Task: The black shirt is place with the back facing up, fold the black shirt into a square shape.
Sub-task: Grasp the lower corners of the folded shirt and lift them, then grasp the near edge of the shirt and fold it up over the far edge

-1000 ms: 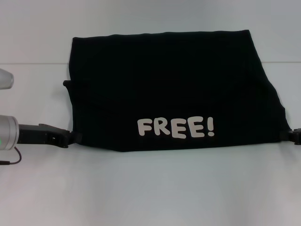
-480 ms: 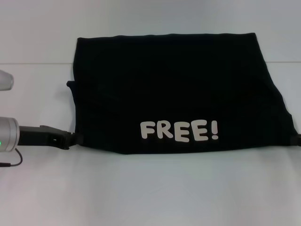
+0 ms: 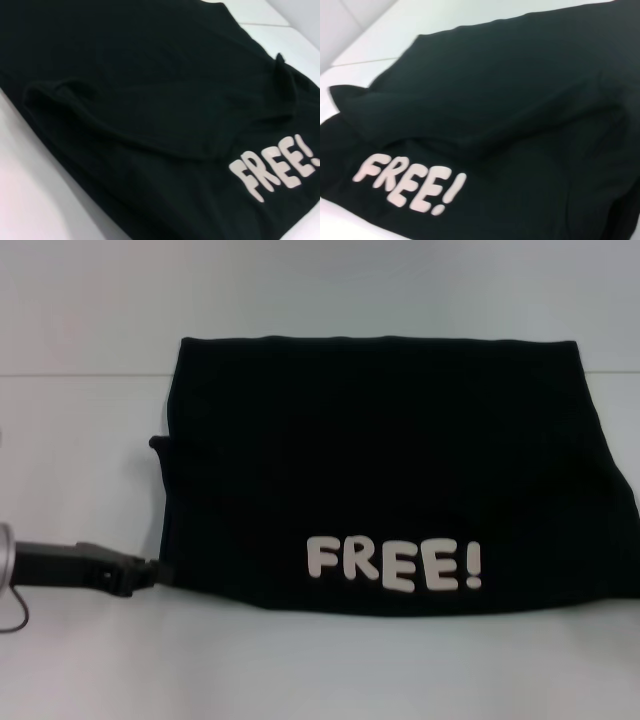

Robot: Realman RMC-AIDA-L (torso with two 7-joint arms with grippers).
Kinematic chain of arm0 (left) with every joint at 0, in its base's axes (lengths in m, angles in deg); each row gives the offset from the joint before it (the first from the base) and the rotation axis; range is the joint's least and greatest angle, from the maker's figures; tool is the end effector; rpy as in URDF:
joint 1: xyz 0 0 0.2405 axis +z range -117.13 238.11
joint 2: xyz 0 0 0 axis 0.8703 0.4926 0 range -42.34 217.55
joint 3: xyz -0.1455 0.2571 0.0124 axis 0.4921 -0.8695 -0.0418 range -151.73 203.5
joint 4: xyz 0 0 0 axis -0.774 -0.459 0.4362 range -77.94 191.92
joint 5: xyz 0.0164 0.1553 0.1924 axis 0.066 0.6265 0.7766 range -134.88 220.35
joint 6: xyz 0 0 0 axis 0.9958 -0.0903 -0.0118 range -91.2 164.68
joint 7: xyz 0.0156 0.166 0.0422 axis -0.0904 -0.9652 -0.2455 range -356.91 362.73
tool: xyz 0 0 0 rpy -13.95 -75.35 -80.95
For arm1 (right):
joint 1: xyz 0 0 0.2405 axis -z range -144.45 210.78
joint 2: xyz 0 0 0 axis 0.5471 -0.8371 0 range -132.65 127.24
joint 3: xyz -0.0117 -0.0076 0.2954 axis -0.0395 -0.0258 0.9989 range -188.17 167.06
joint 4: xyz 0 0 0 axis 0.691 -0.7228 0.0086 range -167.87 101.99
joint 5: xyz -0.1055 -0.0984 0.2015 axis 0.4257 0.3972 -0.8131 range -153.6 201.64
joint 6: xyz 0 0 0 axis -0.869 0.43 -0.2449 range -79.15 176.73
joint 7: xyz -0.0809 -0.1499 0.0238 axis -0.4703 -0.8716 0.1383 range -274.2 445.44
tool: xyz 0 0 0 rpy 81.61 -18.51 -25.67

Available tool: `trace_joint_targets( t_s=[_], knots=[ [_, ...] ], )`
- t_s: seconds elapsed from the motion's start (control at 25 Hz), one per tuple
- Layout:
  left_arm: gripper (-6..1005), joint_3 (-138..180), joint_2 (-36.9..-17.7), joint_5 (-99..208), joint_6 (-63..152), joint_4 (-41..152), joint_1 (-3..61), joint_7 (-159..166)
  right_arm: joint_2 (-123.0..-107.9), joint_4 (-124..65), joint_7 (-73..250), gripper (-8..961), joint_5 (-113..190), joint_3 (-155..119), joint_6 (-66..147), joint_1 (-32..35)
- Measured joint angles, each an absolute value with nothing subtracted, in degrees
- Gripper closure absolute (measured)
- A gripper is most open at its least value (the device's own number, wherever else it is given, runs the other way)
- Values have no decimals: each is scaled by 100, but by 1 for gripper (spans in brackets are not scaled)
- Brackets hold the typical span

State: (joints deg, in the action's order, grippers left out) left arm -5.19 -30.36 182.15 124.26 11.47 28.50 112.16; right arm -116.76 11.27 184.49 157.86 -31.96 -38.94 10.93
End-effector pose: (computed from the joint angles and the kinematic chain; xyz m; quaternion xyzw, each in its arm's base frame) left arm -0.3577 0.3915 -0.0080 -0.8781 -0.4477 -0.0914 0.1417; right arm 0.4333 0.3383 0.0488 -0.8419 0.4632 0.1430 0.2370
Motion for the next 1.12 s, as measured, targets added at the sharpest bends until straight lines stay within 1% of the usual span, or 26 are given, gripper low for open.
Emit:
trace_joint_targets(
  t_s=[0.2, 0.4, 0.72, 0.92, 1.0, 1.12],
  knots=[
    [997, -352, -3020, 18390, 13171, 1055, 3046, 11149, -11749, 1305, 18173, 905, 15786, -2969, -4402, 1455],
    [997, -284, -3048, 18648, 13939, 1053, 3271, 10943, -11757, 1375, 17907, 905, 15806, -2688, -4789, 1831],
    [997, -285, -3138, 18740, 14803, 1091, 3530, 10633, -11668, 1391, 17535, 905, 15828, -2223, -5299, 2369],
    [998, -218, -3186, 18811, 14876, 1121, 3629, 10561, -11647, 1390, 17380, 905, 15870, -2120, -5481, 2518],
    [998, -137, -3180, 18808, 14830, 1151, 3597, 10555, -11641, 1390, 17345, 905, 15871, -2105, -5518, 2503],
    [998, 107, -3106, 18792, 14739, 1254, 3417, 10581, -11614, 1391, 17339, 905, 15859, -2070, -5556, 2410]
  ],
)
